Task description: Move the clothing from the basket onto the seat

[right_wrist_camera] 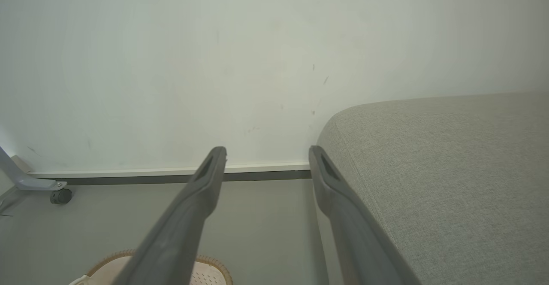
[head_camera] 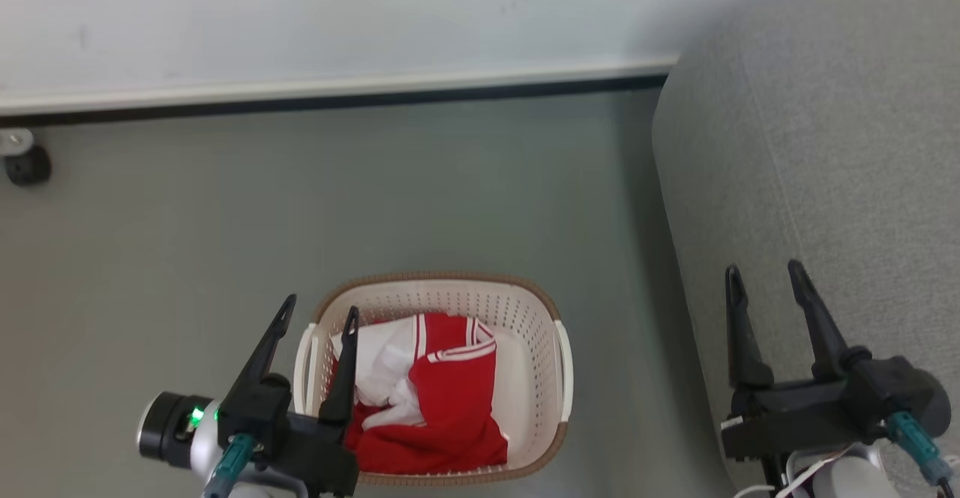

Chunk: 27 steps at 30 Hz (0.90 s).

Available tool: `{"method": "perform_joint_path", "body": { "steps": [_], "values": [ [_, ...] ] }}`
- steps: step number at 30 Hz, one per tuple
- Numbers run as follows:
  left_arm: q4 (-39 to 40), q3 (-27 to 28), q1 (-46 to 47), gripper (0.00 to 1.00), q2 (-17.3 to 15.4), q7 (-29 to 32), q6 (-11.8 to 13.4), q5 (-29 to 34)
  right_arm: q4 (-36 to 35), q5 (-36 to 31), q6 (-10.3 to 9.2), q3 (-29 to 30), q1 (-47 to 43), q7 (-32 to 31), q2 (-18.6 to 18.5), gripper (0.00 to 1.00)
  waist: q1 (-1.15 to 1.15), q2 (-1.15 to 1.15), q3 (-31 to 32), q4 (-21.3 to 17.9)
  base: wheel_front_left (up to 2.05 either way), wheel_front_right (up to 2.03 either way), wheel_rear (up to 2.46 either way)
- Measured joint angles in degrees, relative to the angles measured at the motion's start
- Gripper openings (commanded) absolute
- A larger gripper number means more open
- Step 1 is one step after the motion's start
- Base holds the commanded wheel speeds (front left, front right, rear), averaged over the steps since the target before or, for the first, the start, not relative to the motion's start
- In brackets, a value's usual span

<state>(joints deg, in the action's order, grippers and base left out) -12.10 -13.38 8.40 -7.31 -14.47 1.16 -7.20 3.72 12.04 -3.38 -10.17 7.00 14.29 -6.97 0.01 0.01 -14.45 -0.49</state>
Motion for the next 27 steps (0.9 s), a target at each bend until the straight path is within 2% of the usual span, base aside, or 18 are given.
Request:
{"method": "perform_joint_path", "body": {
  "steps": [11, 27],
  "values": [
    [-11.54, -2.08, 8.23, 1.0, 1.8, 0.04, -0.86, 0.79, -4.32, -1.2, 0.88, 0.03, 7.05, 0.27, -0.69, 1.0, 0.0, 0.0, -10.02, -1.42, 0.0, 0.0, 0.0],
    [-22.9, -7.34, 21.67, 1.0, 3.09, 2.29, -3.25, 4.79, -12.44, -3.58, 1.21, 0.88, 15.56, 0.43, -2.34, 1.0, 0.0, 0.01, -23.71, -2.69, 0.0, 0.0, 0.0]
  ]
}}
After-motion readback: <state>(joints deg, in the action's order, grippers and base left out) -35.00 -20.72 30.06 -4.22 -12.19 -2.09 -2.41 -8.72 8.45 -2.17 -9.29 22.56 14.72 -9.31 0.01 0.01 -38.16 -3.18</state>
